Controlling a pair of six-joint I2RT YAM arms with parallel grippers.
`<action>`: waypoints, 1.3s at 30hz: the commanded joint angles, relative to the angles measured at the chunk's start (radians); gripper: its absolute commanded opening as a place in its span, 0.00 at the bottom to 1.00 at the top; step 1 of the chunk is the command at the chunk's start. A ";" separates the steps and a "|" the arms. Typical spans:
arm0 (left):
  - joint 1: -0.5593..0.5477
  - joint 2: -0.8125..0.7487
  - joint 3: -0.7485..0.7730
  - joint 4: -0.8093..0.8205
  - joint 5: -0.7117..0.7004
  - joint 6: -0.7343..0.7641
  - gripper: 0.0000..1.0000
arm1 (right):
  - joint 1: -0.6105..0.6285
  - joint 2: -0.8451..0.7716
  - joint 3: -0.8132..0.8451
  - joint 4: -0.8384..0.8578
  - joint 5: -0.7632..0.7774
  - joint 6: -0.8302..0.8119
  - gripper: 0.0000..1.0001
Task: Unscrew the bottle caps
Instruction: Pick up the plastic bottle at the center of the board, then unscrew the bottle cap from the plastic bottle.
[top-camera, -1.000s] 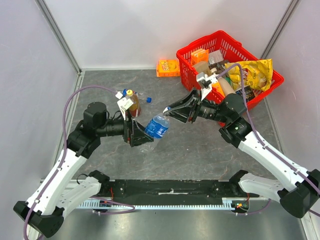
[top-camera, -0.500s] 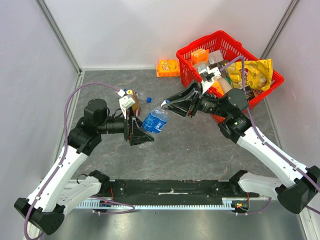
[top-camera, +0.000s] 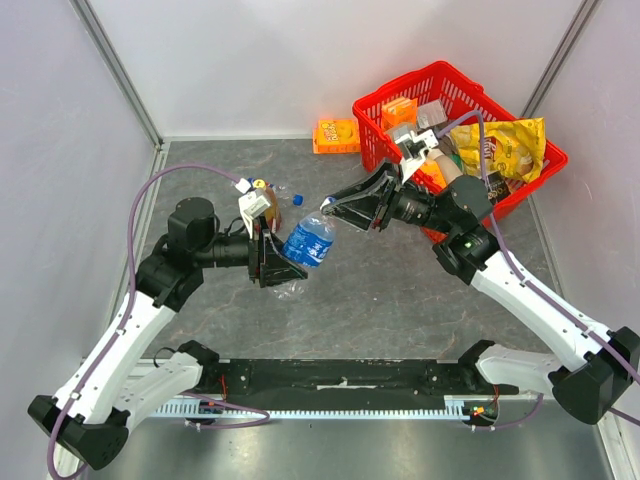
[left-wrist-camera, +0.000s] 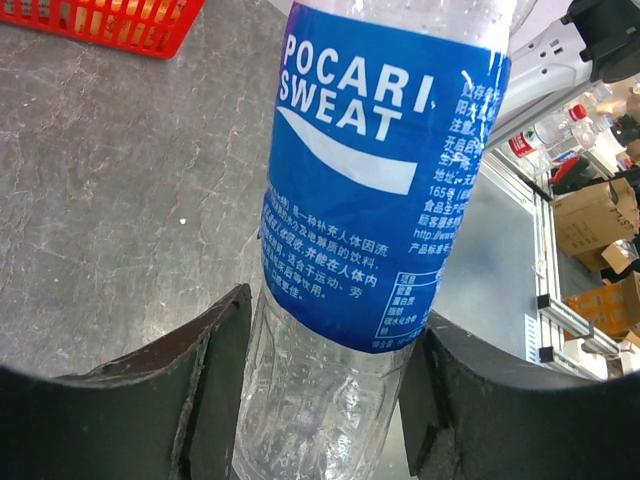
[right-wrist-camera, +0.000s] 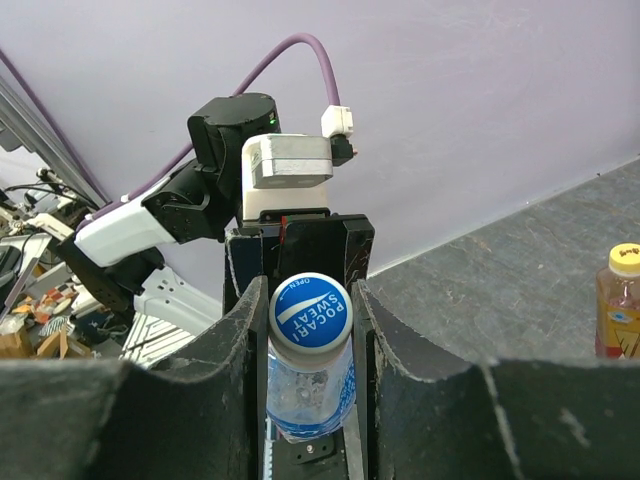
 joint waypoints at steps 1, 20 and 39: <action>0.000 -0.016 0.022 -0.028 -0.032 0.029 0.55 | 0.002 -0.014 0.025 0.010 0.039 -0.028 0.19; 0.000 0.005 0.103 -0.347 -0.359 0.216 0.44 | -0.001 -0.056 0.120 -0.298 0.316 -0.153 0.98; -0.106 0.059 0.319 -0.516 -0.678 0.377 0.42 | -0.040 0.208 0.417 -0.642 0.080 -0.137 0.98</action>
